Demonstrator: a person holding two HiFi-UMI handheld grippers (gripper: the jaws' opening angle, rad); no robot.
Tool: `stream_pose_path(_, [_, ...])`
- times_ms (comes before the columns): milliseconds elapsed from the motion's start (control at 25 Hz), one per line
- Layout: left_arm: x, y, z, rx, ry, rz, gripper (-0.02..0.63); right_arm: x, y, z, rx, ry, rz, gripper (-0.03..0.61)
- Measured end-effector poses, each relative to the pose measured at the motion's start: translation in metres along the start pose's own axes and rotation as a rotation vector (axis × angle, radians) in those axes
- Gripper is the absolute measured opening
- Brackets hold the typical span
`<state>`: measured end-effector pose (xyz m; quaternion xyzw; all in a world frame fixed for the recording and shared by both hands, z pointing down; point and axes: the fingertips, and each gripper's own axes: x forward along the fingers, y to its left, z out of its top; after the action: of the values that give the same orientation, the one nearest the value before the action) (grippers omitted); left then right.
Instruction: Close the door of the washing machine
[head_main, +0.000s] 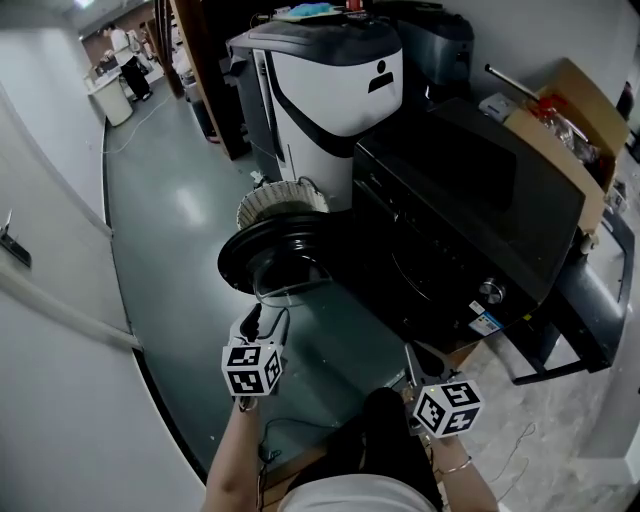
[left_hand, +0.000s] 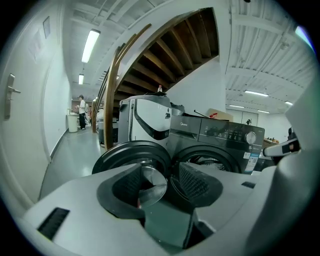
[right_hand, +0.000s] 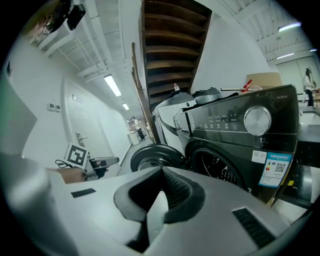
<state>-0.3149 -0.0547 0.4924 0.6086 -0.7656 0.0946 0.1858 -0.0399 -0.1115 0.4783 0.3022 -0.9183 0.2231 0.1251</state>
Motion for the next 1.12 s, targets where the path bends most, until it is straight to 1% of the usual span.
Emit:
stream_pose_path(160, [0.018,0.016,0.019,0.013,0.0,0.026,0.261,0.008,-0.006,0.002,-0.007,0.008,0.026,0.008])
stream_pose_path(280, [0.041,0.031,0.038,0.022,-0.009,0.042,0.268,0.025,-0.012,0.008,-0.009,0.02,0.048,0.008])
stream_pose_path(480, [0.091,0.06,0.056,0.108,0.022,0.062,0.27,0.074,-0.018,0.019,-0.002,0.052,0.102,0.008])
stream_pose_path(760, [0.165,0.093,0.077,0.185,0.039,0.058,0.281,0.143,-0.028,0.031,-0.006,0.114,0.157,0.008])
stream_pose_path(960, [0.212,0.117,0.085,0.23,0.078,0.05,0.281,0.18,-0.035,0.036,0.001,0.143,0.174,0.008])
stream_pose_path(1120, [0.245,0.129,0.084,0.28,0.123,0.021,0.281,0.203,-0.043,0.038,0.011,0.154,0.175,0.008])
